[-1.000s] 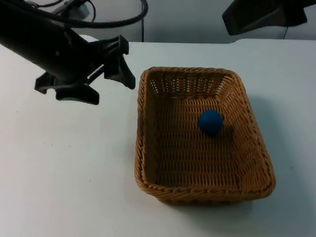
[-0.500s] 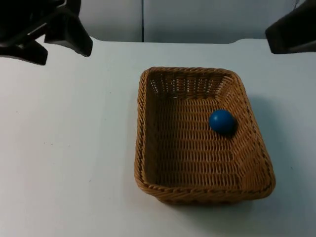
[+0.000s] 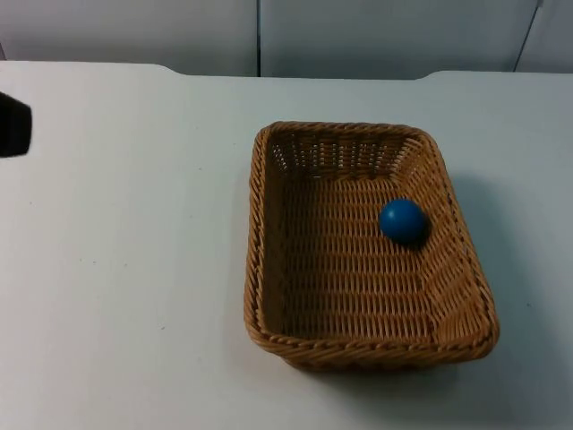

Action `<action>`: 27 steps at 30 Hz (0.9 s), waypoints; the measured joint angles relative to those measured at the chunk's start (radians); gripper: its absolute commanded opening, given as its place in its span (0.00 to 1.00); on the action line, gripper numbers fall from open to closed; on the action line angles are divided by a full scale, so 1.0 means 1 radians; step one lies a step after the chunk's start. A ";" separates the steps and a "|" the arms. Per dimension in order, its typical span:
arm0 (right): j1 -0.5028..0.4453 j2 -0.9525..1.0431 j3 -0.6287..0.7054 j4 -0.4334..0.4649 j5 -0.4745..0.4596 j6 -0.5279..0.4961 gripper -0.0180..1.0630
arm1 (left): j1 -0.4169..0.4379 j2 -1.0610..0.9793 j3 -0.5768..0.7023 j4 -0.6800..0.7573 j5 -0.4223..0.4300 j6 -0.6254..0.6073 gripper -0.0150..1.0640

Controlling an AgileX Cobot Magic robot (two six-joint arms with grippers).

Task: Pick up the basket with the left hand and place the ball into the basket with the right hand.

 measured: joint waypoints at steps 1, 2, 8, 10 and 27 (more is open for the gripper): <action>0.000 -0.031 0.002 0.000 0.018 0.000 0.74 | 0.000 -0.055 0.007 0.000 0.017 -0.009 0.70; 0.000 -0.031 0.002 0.000 0.018 0.000 0.74 | 0.000 -0.055 0.007 0.000 0.017 -0.009 0.70; 0.000 -0.171 0.002 0.000 0.130 0.003 0.74 | 0.000 -0.364 0.010 0.028 0.091 -0.049 0.63; 0.000 -0.222 0.002 0.000 0.169 0.003 0.74 | 0.000 -0.466 0.010 0.081 0.123 -0.094 0.59; 0.000 -0.507 0.002 -0.011 0.410 0.006 0.74 | 0.000 -0.726 -0.045 0.335 0.344 -0.343 0.51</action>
